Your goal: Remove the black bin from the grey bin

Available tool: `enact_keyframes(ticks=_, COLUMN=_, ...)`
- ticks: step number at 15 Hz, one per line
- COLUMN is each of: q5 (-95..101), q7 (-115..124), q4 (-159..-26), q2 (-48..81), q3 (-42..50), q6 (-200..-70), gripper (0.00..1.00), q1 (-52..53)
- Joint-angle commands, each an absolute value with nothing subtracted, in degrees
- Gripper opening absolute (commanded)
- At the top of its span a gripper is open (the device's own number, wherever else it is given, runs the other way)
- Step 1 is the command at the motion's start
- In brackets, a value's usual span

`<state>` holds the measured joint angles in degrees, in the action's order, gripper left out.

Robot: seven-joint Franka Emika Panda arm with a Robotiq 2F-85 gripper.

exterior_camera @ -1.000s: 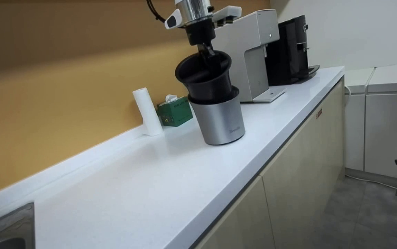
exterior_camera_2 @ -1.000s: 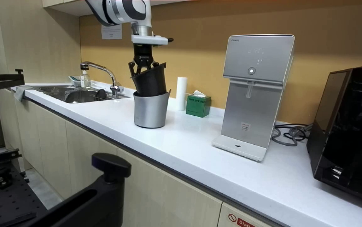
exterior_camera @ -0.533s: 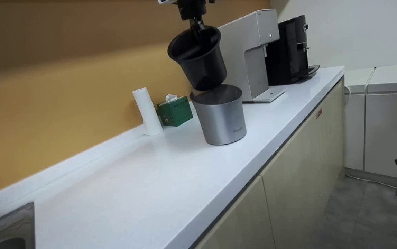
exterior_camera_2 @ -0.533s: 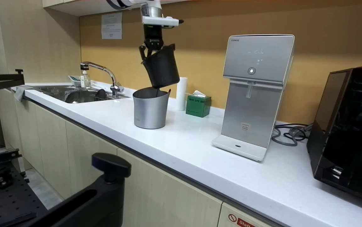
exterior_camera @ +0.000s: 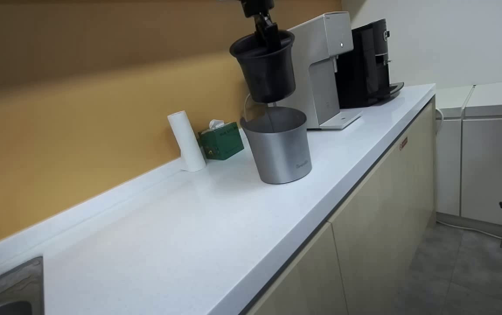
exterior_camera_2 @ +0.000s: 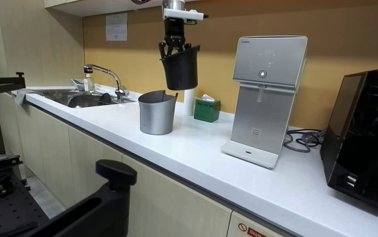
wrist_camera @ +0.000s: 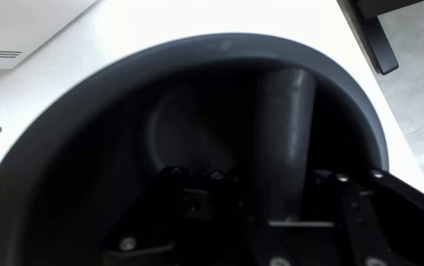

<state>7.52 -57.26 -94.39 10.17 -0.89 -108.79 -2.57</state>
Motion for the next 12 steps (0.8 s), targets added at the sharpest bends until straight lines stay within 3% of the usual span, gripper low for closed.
enact_keyframes(ticks=1, q5=7.5, q7=-57.3, q4=-94.2, q2=10.2, q3=-0.8, q6=-108.5, gripper=0.09, q1=-2.5)
enact_keyframes(ticks=2, q5=7.5, q7=-57.3, q4=-94.2, q2=10.3, q3=-0.8, q6=-108.5, gripper=0.09, q1=-2.5)
enact_keyframes(ticks=3, q5=7.4, q7=-57.3, q4=-94.2, q2=10.3, q3=-0.9, q6=-108.4, gripper=0.02, q1=-2.5)
enact_keyframes(ticks=12, q5=7.4, q7=-64.5, q4=-90.6, q2=9.7, q3=2.4, q6=-102.1, gripper=0.02, q1=-6.5)
